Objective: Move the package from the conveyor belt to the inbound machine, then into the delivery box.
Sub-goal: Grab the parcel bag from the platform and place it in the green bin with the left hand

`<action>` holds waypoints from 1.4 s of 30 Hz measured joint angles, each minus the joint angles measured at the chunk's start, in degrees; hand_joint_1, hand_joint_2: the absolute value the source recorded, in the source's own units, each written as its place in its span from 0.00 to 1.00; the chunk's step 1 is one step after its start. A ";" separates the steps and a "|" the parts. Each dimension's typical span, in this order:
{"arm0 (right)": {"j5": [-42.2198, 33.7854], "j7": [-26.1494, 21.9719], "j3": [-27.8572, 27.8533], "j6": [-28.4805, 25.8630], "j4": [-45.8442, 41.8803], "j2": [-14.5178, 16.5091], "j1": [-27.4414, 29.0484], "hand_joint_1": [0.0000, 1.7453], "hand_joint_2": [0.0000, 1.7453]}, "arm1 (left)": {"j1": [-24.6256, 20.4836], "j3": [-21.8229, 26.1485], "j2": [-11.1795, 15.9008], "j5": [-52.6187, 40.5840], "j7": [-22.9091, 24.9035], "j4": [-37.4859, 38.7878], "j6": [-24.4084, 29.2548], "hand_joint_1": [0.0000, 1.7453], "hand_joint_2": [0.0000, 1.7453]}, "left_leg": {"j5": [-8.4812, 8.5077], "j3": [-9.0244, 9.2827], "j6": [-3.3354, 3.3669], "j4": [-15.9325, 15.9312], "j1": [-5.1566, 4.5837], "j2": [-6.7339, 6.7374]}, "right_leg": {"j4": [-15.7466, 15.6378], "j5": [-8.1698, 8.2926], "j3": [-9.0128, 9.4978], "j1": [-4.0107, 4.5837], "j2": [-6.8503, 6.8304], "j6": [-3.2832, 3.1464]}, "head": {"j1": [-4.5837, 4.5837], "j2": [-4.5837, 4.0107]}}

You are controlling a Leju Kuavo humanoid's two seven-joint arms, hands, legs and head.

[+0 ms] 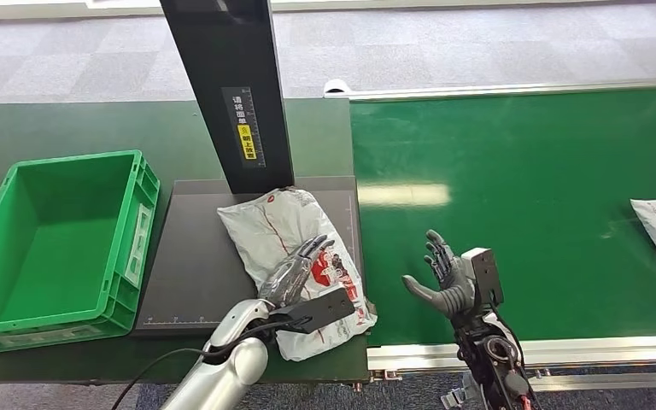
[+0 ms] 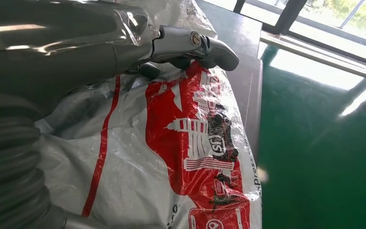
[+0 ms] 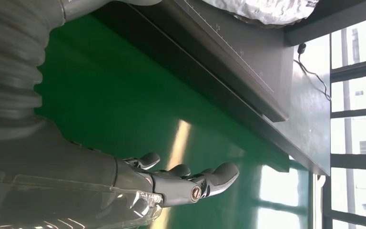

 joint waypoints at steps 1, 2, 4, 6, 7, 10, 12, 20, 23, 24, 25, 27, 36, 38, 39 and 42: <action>0.01 0.07 -0.03 -0.04 -0.13 0.00 0.15 0.00 1.00 | -0.14 0.01 -0.05 -0.05 0.07 0.28 -0.05 0.07 1.00 | 0.00 0.00 0.00 0.00 0.00 0.00 | 0.00 0.00 0.00 0.00 0.00 0.00 | 0.00 0.00; 0.01 0.11 -0.05 -0.09 -0.26 0.00 0.29 0.00 1.00 | -0.26 0.02 -0.12 -0.07 0.14 0.57 -0.14 0.28 1.00 | 0.00 0.01 0.00 0.00 0.00 0.00 | 0.00 0.00 0.01 0.00 0.00 0.00 | -0.01 0.00; 0.02 0.24 -0.08 -0.15 -0.48 0.00 0.53 0.00 1.00 | -0.41 0.13 -0.23 -0.01 0.33 1.10 -0.38 0.75 1.00 | 0.00 0.01 0.00 0.00 0.00 0.00 | 0.00 0.00 0.01 0.00 0.00 0.00 | -0.01 0.00; 0.03 0.36 -0.09 -0.16 -0.66 0.00 0.72 0.00 1.00 | -0.49 0.44 -0.36 0.25 0.46 1.60 -0.66 0.95 1.00 | 0.00 0.01 0.00 0.00 0.00 0.00 | 0.00 0.00 0.01 0.00 0.00 0.00 | -0.01 0.00; 0.03 0.45 -0.10 -0.16 -0.70 0.00 0.78 0.00 1.00 | -0.51 0.66 -0.43 0.39 0.50 1.80 -0.78 0.97 1.00 | 0.00 0.01 0.00 0.00 0.00 0.00 | 0.00 0.00 0.01 0.00 0.00 0.00 | -0.01 0.00; 0.04 0.71 -0.10 -0.16 -0.74 0.02 0.83 0.00 1.00 | -0.54 1.18 -0.60 0.51 0.51 2.21 -1.04 0.91 1.00 | 0.00 0.01 0.00 0.00 0.00 0.00 | 0.00 0.00 0.02 0.00 0.00 0.00 | -0.01 0.00; 0.03 0.76 -0.10 -0.15 -0.74 0.03 0.83 0.00 1.00 | -0.61 1.52 -0.69 0.51 0.50 2.43 -1.11 0.82 1.00 | 0.00 0.02 0.00 0.00 0.00 0.00 | 0.00 0.00 0.03 0.00 0.00 0.00 | 0.00 0.00; -0.15 1.17 -0.10 0.13 -0.77 0.14 0.82 0.00 1.00 | -1.02 1.90 -0.74 0.50 0.31 2.71 -1.08 0.78 1.00 | 0.00 0.04 0.00 0.00 0.00 0.00 | 0.01 0.00 0.04 0.00 0.00 0.00 | 0.00 0.00; -0.16 1.18 -0.11 0.22 -0.90 0.16 0.82 0.00 1.00 | -1.02 1.95 -0.76 0.54 0.31 2.71 -0.84 0.88 1.00 | 0.00 0.03 0.00 0.00 0.00 0.00 | 0.01 0.00 0.04 0.00 0.00 0.00 | -0.01 0.00; -0.16 1.18 -0.12 0.25 -0.92 0.17 0.82 0.00 1.00 | -1.01 1.98 -0.77 0.56 0.31 2.71 -0.74 0.94 1.00 | 0.00 0.03 0.00 0.00 0.00 0.00 | 0.01 0.00 0.04 0.00 0.00 0.00 | -0.01 0.00; -0.17 1.18 -0.12 0.28 -0.96 0.17 0.82 0.00 1.00 | -1.01 2.04 -0.77 0.65 0.23 2.71 -0.55 0.98 1.00 | 0.00 0.03 0.00 0.00 0.00 0.00 | 0.01 0.00 0.04 0.00 0.00 0.00 | 0.00 0.00; -0.20 1.17 -0.12 0.34 -1.09 0.17 0.83 0.00 1.00 | -0.93 2.26 -0.77 1.17 -0.61 2.65 0.56 1.00 1.00 | 0.00 0.03 0.00 0.00 0.00 0.00 | 0.01 0.00 0.04 0.00 0.00 0.00 | 0.00 0.00; -1.41 -0.14 -0.36 0.73 -3.09 -0.25 1.40 0.00 1.00 | 2.63 3.85 -0.51 10.46 -16.89 -5.55 16.08 1.00 1.00 | 0.00 -0.02 0.00 0.00 0.01 0.00 | 0.01 0.00 -0.01 0.01 0.00 0.00 | -0.01 0.00; -1.56 -0.69 -0.49 0.57 -3.72 -0.51 1.39 0.00 1.00 | 3.34 4.20 -0.44 12.93 -19.34 -8.54 18.56 1.00 1.00 | 0.00 -0.03 0.00 0.00 0.01 -0.02 | 0.01 -0.01 -0.01 0.00 0.00 0.00 | -0.01 0.00; -1.57 -0.81 -0.56 0.52 -3.98 -0.61 1.38 0.00 1.00 | 3.63 4.29 -0.39 13.41 -19.75 -9.71 19.01 1.00 1.00 | 0.00 -0.03 0.00 0.00 0.00 -0.03 | 0.00 -0.01 0.00 0.00 0.00 0.01 | -0.01 0.00; -1.61 -0.97 -0.78 0.49 -4.51 -0.79 1.38 0.00 1.00 | 4.46 4.42 -0.25 13.70 -20.03 -12.18 19.25 1.00 1.00 | 0.00 -0.03 0.00 0.00 0.00 -0.02 | 0.00 -0.01 0.00 0.00 0.00 0.01 | 0.00 0.00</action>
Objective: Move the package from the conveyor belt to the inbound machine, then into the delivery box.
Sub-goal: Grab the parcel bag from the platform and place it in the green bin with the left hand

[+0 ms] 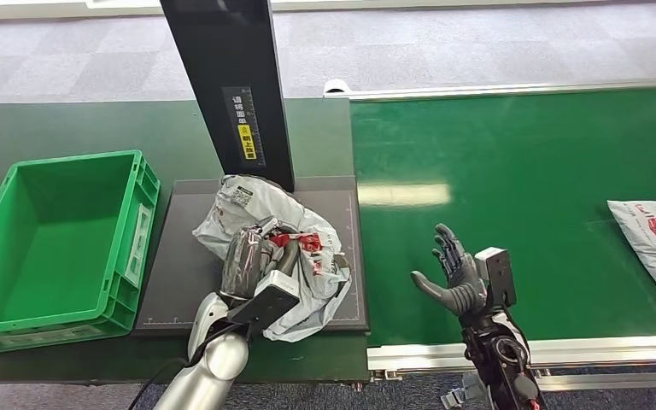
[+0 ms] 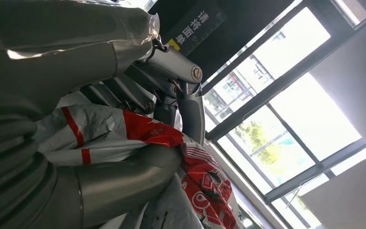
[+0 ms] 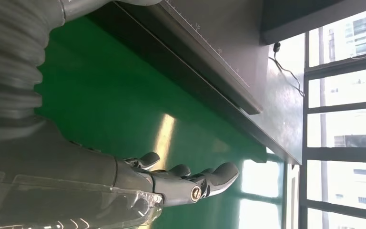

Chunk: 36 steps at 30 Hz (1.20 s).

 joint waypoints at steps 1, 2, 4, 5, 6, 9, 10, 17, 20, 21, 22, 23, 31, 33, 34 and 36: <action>-0.01 -0.02 -0.07 -0.01 -0.10 -0.03 0.00 0.00 1.00 | 0.21 0.03 0.03 0.01 -0.02 -0.58 0.02 1.00 1.00 | 0.00 0.00 0.00 0.00 0.00 0.01 | 0.00 0.00 0.00 0.00 0.00 0.00 | 0.00 0.00; -0.02 -0.03 -0.13 -0.01 -0.17 -0.05 0.00 0.00 1.00 | 0.36 0.06 0.05 0.01 -0.03 -1.05 0.04 1.00 1.00 | 0.00 0.01 0.00 0.00 0.00 0.01 | 0.00 0.00 0.00 0.00 0.00 0.00 | 0.00 0.00; 0.05 -0.19 -0.19 -0.07 -0.22 -0.09 0.00 0.00 1.00 | 0.58 0.17 0.05 0.36 -0.51 -1.76 0.51 1.00 1.00 | 0.00 0.01 0.00 0.00 0.00 0.00 | 0.00 0.00 0.00 0.00 0.00 0.00 | -0.01 0.00; 0.31 -0.48 -0.19 -0.26 -0.31 -0.10 0.01 0.00 1.00 | 0.71 0.27 0.05 1.10 -1.36 -2.10 1.23 1.00 1.00 | 0.00 0.01 0.00 0.00 0.00 0.00 | 0.01 0.00 0.00 0.00 0.00 0.00 | -0.01 0.00; 0.76 -0.93 -0.19 -0.57 -0.50 -0.14 0.02 0.00 1.00 | 0.92 0.38 0.04 2.31 -2.61 -2.54 2.21 1.00 1.00 | 0.00 0.01 0.00 0.00 0.00 0.00 | 0.01 0.00 -0.01 0.00 0.00 -0.01 | -0.01 0.00; 2.49 -2.03 -0.15 -1.65 -1.74 -0.32 0.05 0.00 1.00 | 1.83 0.65 0.02 6.39 -5.94 -4.47 4.78 1.00 1.00 | 0.00 0.01 0.00 0.00 0.01 0.00 | 0.01 0.00 -0.02 0.01 0.01 -0.01 | -0.02 0.00; 2.96 -2.09 -0.13 -1.85 -2.32 -0.38 0.09 0.00 1.00 | 2.12 0.73 0.02 7.17 -6.37 -5.16 5.36 1.00 1.00 | 0.00 0.00 0.00 0.00 0.01 0.00 | 0.01 0.00 -0.02 0.02 0.00 -0.01 | -0.01 0.00; 6.13 -1.14 0.61 -2.18 -9.12 -1.15 2.21 0.00 1.00 | 1.64 2.24 0.21 5.84 -9.20 -9.07 15.76 1.00 1.00 | 0.00 0.00 0.00 0.00 0.01 0.01 | 0.00 0.00 -0.01 0.01 0.00 -0.01 | -0.01 0.00; 6.42 -1.10 1.13 -1.90 -11.18 -1.93 2.51 0.00 1.00 | -0.10 4.68 0.56 -7.93 -5.30 -10.86 19.55 1.00 1.00 | 0.01 0.02 0.00 0.00 0.01 0.00 | 0.01 0.01 0.01 0.01 0.00 -0.01 | -0.01 0.00; 6.41 -1.20 1.22 -1.81 -11.46 -2.10 2.52 0.00 1.00 | -0.74 6.06 0.57 -12.84 -4.21 -11.32 19.74 1.00 1.00 | 0.02 0.03 0.00 0.00 0.01 0.00 | 0.01 0.01 0.02 0.01 0.00 -0.01 | -0.01 0.00; 6.44 -1.33 1.31 -1.74 -11.60 -2.24 2.51 0.00 1.00 | -1.40 7.68 0.54 -17.18 -3.50 -11.66 19.78 1.00 1.00 | 0.02 0.03 0.00 0.00 0.01 0.01 | 0.02 0.01 0.03 0.01 0.01 -0.02 | 0.00 0.00; 6.51 -1.50 1.48 -1.69 -11.64 -2.33 2.48 0.00 1.00 | -2.06 9.49 0.50 -20.91 -3.04 -11.90 19.79 1.00 1.00 | 0.02 0.04 -0.01 0.00 0.01 0.02 | 0.02 0.02 0.03 0.01 0.02 -0.02 | -0.01 0.00; 6.73 -2.28 3.49 -2.02 -11.56 -2.41 1.68 0.00 1.00 | -9.29 19.64 3.13 -40.79 15.12 -7.00 19.85 1.00 1.00 | 0.05 0.05 -0.04 -0.01 0.03 0.02 | 0.05 0.02 0.02 0.04 0.01 -0.03 | 0.01 0.00; 6.68 -2.50 3.98 -2.02 -11.41 -2.39 1.47 0.00 1.00 | -12.32 20.98 5.57 -43.03 21.22 -2.16 19.85 1.00 1.00 | 0.08 0.07 -0.07 -0.01 0.03 0.03 | 0.07 0.03 0.02 0.04 0.02 -0.04 | -0.01 0.00; 6.66 -2.57 4.12 -2.02 -11.32 -2.39 1.39 0.00 1.00 | -13.56 21.43 6.69 -43.60 22.96 -0.01 19.84 1.00 1.00 | 0.09 0.07 -0.08 -0.01 0.04 0.02 | 0.08 0.03 0.02 0.04 0.02 -0.04 | -0.01 0.00; 6.61 -2.76 4.31 -2.02 -11.09 -2.34 1.19 0.00 1.00 | -15.67 22.10 8.66 -45.41 26.77 4.13 19.40 1.00 1.00 | 0.11 0.05 -0.09 -0.01 0.04 -0.01 | 0.08 0.03 0.02 0.04 0.01 -0.05 | 0.01 0.00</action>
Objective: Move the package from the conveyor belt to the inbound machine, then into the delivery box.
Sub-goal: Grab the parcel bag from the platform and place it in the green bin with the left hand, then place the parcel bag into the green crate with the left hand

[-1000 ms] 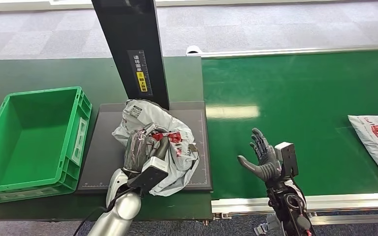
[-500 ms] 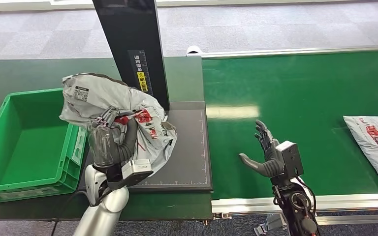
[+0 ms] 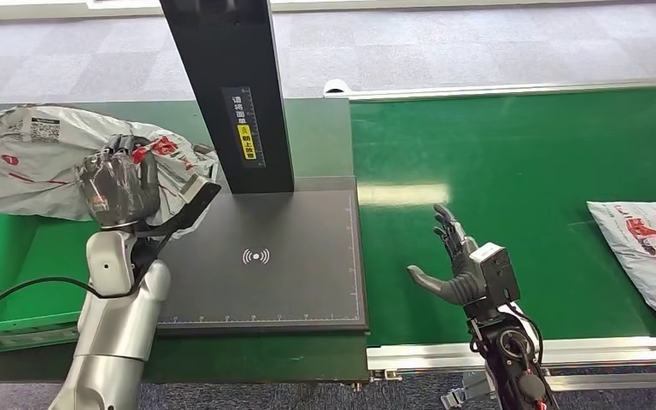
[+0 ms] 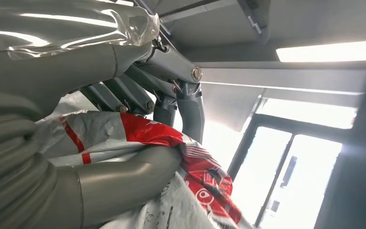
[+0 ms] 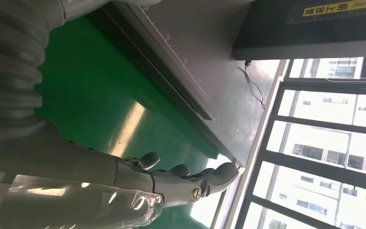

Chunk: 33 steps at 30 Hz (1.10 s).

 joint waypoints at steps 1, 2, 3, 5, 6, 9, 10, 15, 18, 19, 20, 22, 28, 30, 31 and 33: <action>-0.02 -0.13 0.13 -0.02 0.16 0.07 -0.18 0.00 1.00 | -1.14 0.27 0.97 -1.14 2.92 2.50 -0.83 1.00 1.00 | 0.00 0.00 0.00 0.00 0.00 0.01 | 0.01 0.00 0.00 0.00 0.01 0.00 | 0.02 0.00; -0.03 -0.26 0.28 -0.08 0.36 0.17 -0.41 0.00 1.00 | -2.45 0.58 2.13 -2.07 6.29 5.51 -2.11 1.00 1.00 | 0.00 0.00 0.00 0.00 0.00 0.04 | 0.01 0.01 0.00 0.00 0.04 -0.01 | 0.01 0.00; -0.02 -0.39 0.46 -0.21 0.59 0.31 -0.61 0.00 1.00 | -3.84 0.96 3.37 -2.68 9.71 8.85 -3.72 1.00 1.00 | 0.00 0.01 0.00 0.00 0.00 0.10 | 0.01 0.01 -0.01 0.00 0.09 -0.02 | 0.00 0.00; 0.10 -0.53 0.71 -0.48 1.02 0.62 -0.80 0.00 1.00 | -6.50 1.71 5.97 -2.89 14.90 15.16 -7.17 1.00 1.00 | 0.00 0.02 0.00 0.00 0.00 0.17 | 0.02 0.03 -0.04 0.01 0.19 -0.04 | -0.01 0.00; 0.22 -0.57 0.78 -0.57 1.21 0.79 -0.85 0.00 1.00 | -7.82 2.07 7.30 -2.93 16.90 18.22 -9.09 1.00 1.00 | 0.00 0.01 -0.01 0.00 0.02 0.18 | 0.02 0.03 -0.06 0.02 0.21 -0.04 | 0.00 0.00; 0.75 -0.41 0.84 -0.61 1.78 1.40 -1.20 0.00 1.00 | -11.63 3.27 11.51 -2.95 20.83 26.58 -14.51 1.00 1.00 | 0.01 0.00 -0.02 0.00 0.08 0.18 | 0.04 0.03 -0.08 0.09 0.22 -0.04 | 0.01 0.00; 0.89 -0.28 0.84 -0.61 1.92 1.58 -1.30 0.00 1.00 | -12.85 3.79 12.79 -2.95 21.56 28.87 -15.65 1.00 1.00 | 0.01 0.00 -0.03 0.00 0.09 0.19 | 0.04 0.03 -0.09 0.10 0.23 -0.05 | 0.00 0.00; 0.32 0.71 0.75 -0.46 2.05 1.94 -1.01 0.00 1.00 | -17.25 6.85 17.52 -2.74 22.80 35.99 -17.67 0.77 1.00 | 0.01 -0.01 -0.03 0.00 0.09 0.18 | 0.04 0.02 -0.12 0.12 0.22 -0.05 | 0.01 0.00; -0.24 0.86 0.63 -0.30 1.94 2.21 -0.12 0.00 1.00 | -18.52 8.79 18.58 -2.27 21.65 37.73 -12.99 0.02 1.00 | 0.01 -0.04 -0.03 0.00 0.09 0.16 | 0.03 0.02 -0.12 0.12 0.21 -0.05 | 0.02 0.00; -0.23 0.86 0.61 -0.28 1.85 2.33 0.22 0.00 1.00 | -18.80 9.36 18.78 -2.08 20.85 38.05 -10.47 0.00 1.00 | 0.01 -0.04 -0.03 0.00 0.09 0.16 | 0.03 0.02 -0.12 0.12 0.21 -0.05 | 0.02 0.00; -0.21 0.86 0.58 -0.27 1.75 2.45 0.52 0.00 1.00 | -18.98 9.87 18.91 -1.74 19.76 38.28 -7.70 0.00 1.00 | 0.01 -0.04 -0.03 0.00 0.09 0.17 | 0.02 0.02 -0.12 0.12 0.21 -0.05 | 0.02 0.00; -0.19 0.86 0.54 -0.27 1.52 2.66 0.89 0.00 1.00 | -19.15 10.78 18.98 -0.65 17.26 38.50 -3.10 0.00 1.00 | 0.00 -0.04 -0.03 0.00 0.08 0.16 | 0.01 0.02 -0.12 0.11 0.21 -0.05 | 0.02 0.00; -0.15 1.00 0.33 -0.39 0.74 3.10 1.16 0.00 1.00 | -18.58 13.80 17.86 5.31 6.30 36.40 0.48 0.00 1.00 | 0.01 -0.02 -0.03 0.00 0.08 0.16 | 0.00 0.02 -0.12 0.11 0.21 -0.05 | 0.02 0.00; -0.07 1.08 0.28 -0.45 0.45 3.19 1.21 0.00 1.00 | -17.96 15.19 16.65 7.40 1.48 33.58 0.53 0.00 1.00 | 0.01 -0.02 -0.03 0.00 0.08 0.16 | 0.00 0.02 -0.11 0.11 0.20 -0.05 | 0.02 0.00; -0.01 1.16 0.27 -0.47 0.27 3.21 1.24 0.00 1.00 | -17.66 15.88 15.98 8.19 -0.39 32.11 0.53 0.00 1.00 | 0.01 -0.02 -0.03 0.00 0.08 0.16 | 0.00 0.02 -0.11 0.11 0.21 -0.05 | 0.02 0.00; 0.17 1.37 0.23 -0.50 -0.08 3.23 1.32 0.00 1.00 | -17.06 17.25 14.63 9.32 -3.47 29.36 0.53 0.00 1.00 | 0.01 -0.02 -0.03 0.01 0.08 0.17 | 0.00 0.03 -0.11 0.11 0.21 -0.05 | 0.01 0.00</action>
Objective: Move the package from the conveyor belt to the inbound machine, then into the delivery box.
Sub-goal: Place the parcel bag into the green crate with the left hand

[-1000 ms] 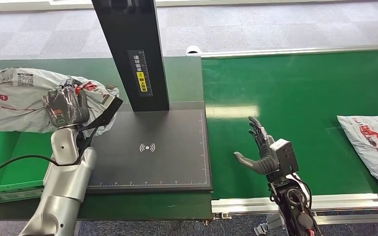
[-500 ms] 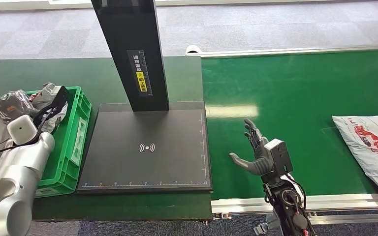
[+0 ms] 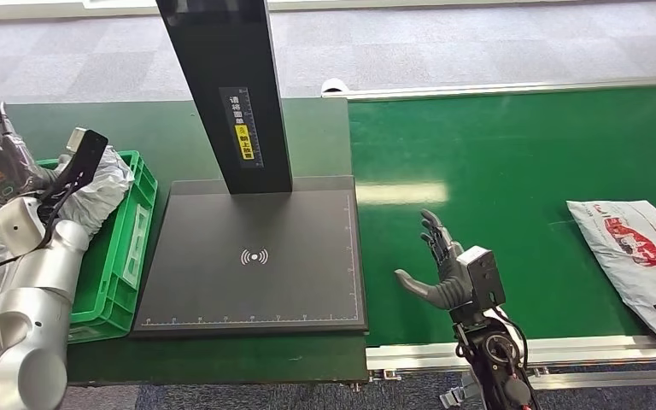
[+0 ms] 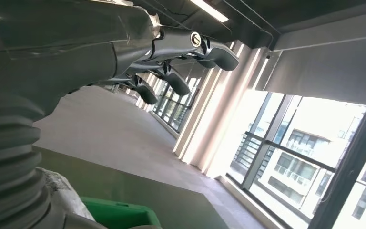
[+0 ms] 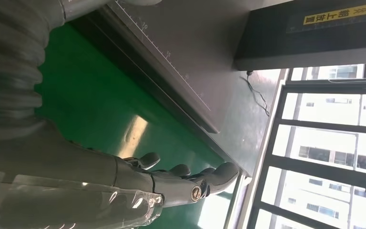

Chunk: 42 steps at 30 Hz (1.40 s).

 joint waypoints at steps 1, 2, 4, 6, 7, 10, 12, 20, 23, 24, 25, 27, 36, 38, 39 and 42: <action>0.16 0.10 -0.02 -0.02 -0.15 -0.01 0.04 0.00 1.00 | 0.33 0.79 -0.80 0.56 -1.87 -1.50 0.00 0.00 1.00 | 0.00 0.00 0.00 0.00 0.00 0.00 | 0.00 0.00 0.00 0.00 0.00 0.00 | 0.00 0.00; 0.37 0.18 -0.04 -0.03 -0.28 -0.01 0.06 0.00 1.00 | 0.67 1.65 -1.68 1.22 -4.21 -3.09 0.00 0.00 1.00 | 0.00 0.00 0.00 0.00 0.00 -0.01 | 0.00 0.00 0.00 0.00 -0.01 0.00 | 0.01 0.00; 0.87 0.30 -0.08 -0.10 -0.52 -0.04 0.05 0.00 1.00 | 1.29 3.77 -3.80 3.39 -10.68 -6.64 0.00 0.00 1.00 | 0.00 -0.01 0.00 0.00 0.00 -0.01 | -0.01 0.00 0.00 0.00 -0.01 0.00 | -0.01 0.00; 1.23 0.42 -0.21 -0.21 -0.75 -0.15 0.03 0.00 1.00 | 1.62 6.48 -6.36 6.53 -18.34 -10.33 0.00 0.00 1.00 | -0.01 -0.03 0.01 0.01 0.00 -0.02 | -0.01 0.00 0.00 -0.01 -0.02 0.00 | -0.01 0.00; 1.36 0.45 -0.32 -0.25 -0.84 -0.22 0.02 0.00 1.00 | 1.68 7.92 -7.72 7.96 -21.64 -12.04 0.00 0.00 1.00 | -0.01 -0.03 0.01 0.01 -0.01 -0.02 | -0.02 0.00 0.01 -0.02 -0.02 0.00 | 0.00 0.00; 1.58 0.48 -0.50 -0.27 -0.95 -0.49 0.00 0.00 1.00 | 1.79 11.11 -10.86 9.78 -25.82 -15.82 0.00 0.00 1.00 | -0.01 -0.02 0.01 0.01 -0.01 -0.02 | -0.02 0.00 0.01 -0.04 -0.01 0.01 | -0.01 0.00; 1.63 0.48 -0.51 -0.28 -0.96 -0.64 0.00 0.00 1.00 | 1.86 12.31 -12.17 10.08 -26.23 -17.42 0.00 0.00 1.00 | -0.01 -0.01 0.01 0.01 -0.01 -0.02 | -0.02 0.00 0.00 -0.03 -0.02 0.01 | -0.01 0.00; 1.17 0.16 -0.85 -0.30 -1.09 -1.24 0.14 0.00 1.00 | 2.41 13.28 -15.46 20.22 -30.41 -19.62 -0.57 0.00 1.00 | -0.01 0.01 0.01 0.01 -0.01 -0.03 | -0.02 0.00 0.01 -0.03 -0.02 0.01 | -0.01 0.00; 0.27 -0.29 -1.78 -0.30 -1.65 -1.63 0.50 0.00 1.00 | 5.56 6.39 -16.19 31.53 -26.63 -21.43 -3.55 0.00 1.00 | -0.02 0.00 0.02 0.01 -0.03 -0.04 | -0.04 0.00 0.02 -0.05 -0.03 0.01 | 0.00 0.00; 0.16 -0.35 -2.18 -0.36 -1.81 -1.74 0.63 0.00 1.00 | 7.05 2.85 -16.24 35.09 -25.07 -22.48 -5.67 0.00 1.00 | -0.02 -0.02 0.02 0.01 -0.04 -0.07 | -0.05 0.00 0.02 -0.06 -0.07 0.02 | -0.01 0.00; 0.10 -0.37 -2.63 -0.44 -1.95 -1.83 0.75 0.00 1.00 | 8.50 -0.70 -16.43 39.23 -24.02 -23.55 -8.37 0.00 1.00 | -0.02 -0.03 0.03 0.01 -0.06 -0.10 | -0.07 -0.01 0.02 -0.08 -0.11 0.02 | 0.00 0.00; 0.08 -0.37 -3.46 -0.72 -2.16 -1.92 0.88 0.00 1.00 | 11.28 -6.85 -17.37 49.40 -23.23 -25.33 -14.91 0.00 1.00 | -0.03 -0.06 0.04 0.01 -0.09 -0.17 | -0.10 -0.01 0.04 -0.12 -0.18 0.03 | 0.00 0.00; -1.58 -0.15 -6.03 -0.72 -4.22 -1.37 1.64 0.00 1.00 | 23.64 -26.82 -21.78 72.35 -20.91 -30.12 -42.19 0.00 1.00 | -0.10 -0.07 0.09 0.01 -0.11 -0.12 | -0.13 -0.01 0.01 -0.13 -0.16 0.03 | -0.01 0.00; -1.90 -0.12 -6.24 -0.63 -4.26 -1.21 1.69 0.00 1.00 | 24.29 -28.85 -21.88 72.57 -19.64 -29.90 -43.66 0.00 1.00 | -0.09 -0.07 0.09 0.00 -0.09 -0.12 | -0.13 -0.01 0.01 -0.12 -0.17 0.03 | -0.02 0.00; -1.95 -0.04 -6.25 -0.64 -4.26 -1.11 1.74 0.00 1.00 | 24.39 -29.55 -21.88 72.34 -19.16 -29.65 -43.92 0.00 1.00 | -0.09 -0.06 0.08 0.00 -0.09 -0.12 | -0.13 -0.01 0.02 -0.11 -0.17 0.03 | -0.02 0.00; -1.01 0.46 -6.26 -1.83 -4.64 -0.63 2.25 0.00 1.00 | 24.64 -31.37 -21.88 70.16 -17.92 -28.23 -43.27 0.00 1.00 | -0.07 -0.04 0.07 0.00 -0.08 -0.12 | -0.11 -0.01 0.03 -0.10 -0.16 0.03 | -0.02 -0.01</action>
